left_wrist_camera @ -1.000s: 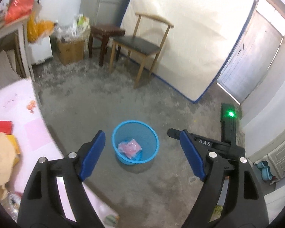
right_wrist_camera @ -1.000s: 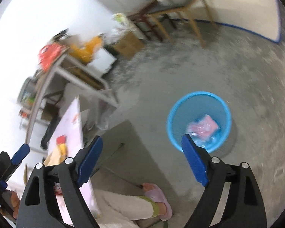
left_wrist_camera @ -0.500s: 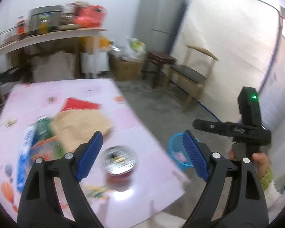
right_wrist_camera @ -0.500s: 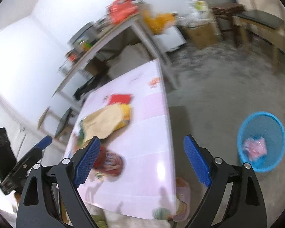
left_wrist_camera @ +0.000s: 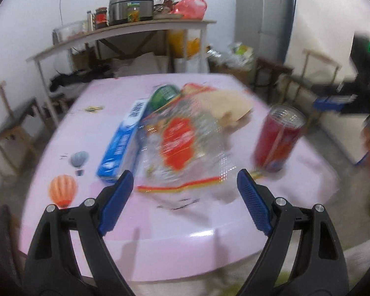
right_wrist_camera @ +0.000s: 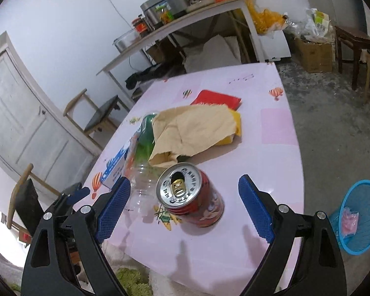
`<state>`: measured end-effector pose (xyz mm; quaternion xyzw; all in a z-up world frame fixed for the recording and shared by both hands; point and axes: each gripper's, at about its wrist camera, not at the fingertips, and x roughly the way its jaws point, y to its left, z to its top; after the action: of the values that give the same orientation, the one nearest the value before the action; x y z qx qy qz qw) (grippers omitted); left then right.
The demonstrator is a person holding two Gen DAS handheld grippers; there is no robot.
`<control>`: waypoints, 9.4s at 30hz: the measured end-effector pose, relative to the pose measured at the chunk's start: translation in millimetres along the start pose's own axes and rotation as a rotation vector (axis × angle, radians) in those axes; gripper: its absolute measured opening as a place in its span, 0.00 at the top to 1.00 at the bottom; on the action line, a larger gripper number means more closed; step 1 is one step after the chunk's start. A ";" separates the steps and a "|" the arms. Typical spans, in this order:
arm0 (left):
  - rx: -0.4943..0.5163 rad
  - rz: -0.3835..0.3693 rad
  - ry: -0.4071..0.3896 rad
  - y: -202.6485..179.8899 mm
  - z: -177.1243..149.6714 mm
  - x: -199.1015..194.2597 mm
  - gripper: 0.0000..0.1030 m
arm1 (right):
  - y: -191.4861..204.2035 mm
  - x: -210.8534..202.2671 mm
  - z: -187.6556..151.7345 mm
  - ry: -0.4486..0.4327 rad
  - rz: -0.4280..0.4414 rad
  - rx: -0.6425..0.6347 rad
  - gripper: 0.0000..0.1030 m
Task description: Collect trash
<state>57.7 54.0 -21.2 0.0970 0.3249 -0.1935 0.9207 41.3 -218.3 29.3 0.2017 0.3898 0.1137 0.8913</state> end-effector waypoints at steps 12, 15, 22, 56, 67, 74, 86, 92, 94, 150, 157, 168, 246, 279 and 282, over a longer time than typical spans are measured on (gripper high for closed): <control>0.328 0.102 0.034 -26.8 -24.0 43.7 0.25 | -3.0 12.3 -1.6 0.039 -0.047 0.053 0.16; 0.387 0.082 0.032 -33.1 -27.2 41.6 0.25 | -7.2 13.8 -0.9 0.041 -0.055 0.067 0.16; 0.448 0.091 0.046 -46.2 -37.5 41.7 0.25 | -17.6 20.9 1.8 0.052 -0.046 0.101 0.16; 0.440 0.188 0.035 -36.0 -12.3 71.6 0.90 | 6.2 67.3 -11.7 0.134 -0.051 -0.029 0.16; 0.402 0.192 -0.050 -33.2 -3.5 46.3 0.95 | 22.4 84.7 -17.8 0.106 -0.154 -0.108 0.16; 0.379 0.197 -0.107 -38.5 2.3 24.5 0.95 | 23.9 84.9 -21.7 0.089 -0.195 -0.120 0.30; 0.354 0.210 -0.183 -45.1 17.9 -4.5 0.95 | 22.0 76.2 -23.8 0.063 -0.185 -0.106 0.33; 0.339 0.218 -0.229 -48.0 27.1 -17.5 0.95 | 18.4 65.7 -18.9 0.054 -0.181 -0.091 0.33; 0.324 0.215 -0.249 -48.1 31.6 -22.7 0.95 | 16.0 60.8 -14.8 0.049 -0.179 -0.078 0.33; 0.144 -0.774 0.613 -449.2 150.0 248.9 0.37 | -458.6 -90.9 -142.4 -0.140 -0.556 0.977 0.24; 0.145 -0.799 0.578 -424.0 158.1 238.8 0.35 | -460.2 -100.3 -177.0 -0.164 -0.595 1.034 0.24; 0.099 -0.815 0.374 -334.8 215.6 165.2 0.34 | -406.5 -131.9 -165.4 -0.234 -0.586 0.916 0.24; -0.432 -0.102 0.065 131.4 163.9 50.4 0.39 | -439.4 285.4 -15.7 0.031 0.186 0.996 0.94; -0.517 -0.285 -0.103 134.6 118.7 -7.5 0.40 | -438.0 -19.1 -169.8 0.251 -0.942 0.809 0.41; -0.517 -0.278 -0.099 135.4 113.8 -11.6 0.40 | -428.9 -34.8 -167.2 0.203 -0.902 0.810 0.41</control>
<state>170.0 145.5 81.0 -0.1956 0.3282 -0.2332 0.8942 -86.4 -568.5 -243.1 0.3276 0.5320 -0.4130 0.6626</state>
